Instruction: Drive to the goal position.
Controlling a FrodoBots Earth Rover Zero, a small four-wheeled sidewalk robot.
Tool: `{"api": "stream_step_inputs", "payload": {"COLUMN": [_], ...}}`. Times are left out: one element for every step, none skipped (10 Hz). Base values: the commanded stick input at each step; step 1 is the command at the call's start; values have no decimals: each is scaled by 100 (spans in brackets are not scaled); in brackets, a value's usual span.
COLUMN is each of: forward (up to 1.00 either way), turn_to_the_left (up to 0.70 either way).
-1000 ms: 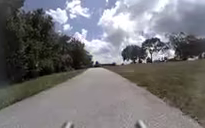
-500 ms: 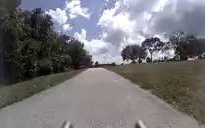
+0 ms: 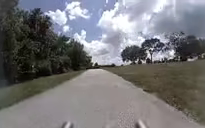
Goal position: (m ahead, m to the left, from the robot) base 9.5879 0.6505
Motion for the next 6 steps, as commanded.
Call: {"api": "stream_step_inputs", "payload": {"forward": [50, 50, 50, 50, 50, 50], "turn_to_the_left": [0, 0, 0, 0, 0, 0]}}
